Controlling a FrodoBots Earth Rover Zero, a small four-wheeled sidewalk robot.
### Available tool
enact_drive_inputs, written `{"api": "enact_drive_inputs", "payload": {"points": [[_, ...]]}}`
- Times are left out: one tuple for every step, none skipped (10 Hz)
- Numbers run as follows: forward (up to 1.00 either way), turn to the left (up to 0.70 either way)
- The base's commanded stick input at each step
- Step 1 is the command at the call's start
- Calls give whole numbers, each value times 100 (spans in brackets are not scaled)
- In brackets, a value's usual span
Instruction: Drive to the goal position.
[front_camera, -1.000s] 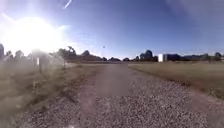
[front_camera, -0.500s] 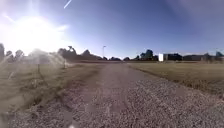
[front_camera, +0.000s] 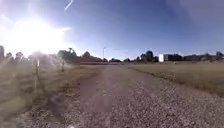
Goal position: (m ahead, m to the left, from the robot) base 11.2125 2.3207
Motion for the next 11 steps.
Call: {"api": "enact_drive_inputs", "payload": {"points": [[50, 0], [50, 0], [50, 0], [50, 0], [50, 0], [50, 0], [50, 0], [50, 0], [50, 0], [50, 0], [50, 0]]}}
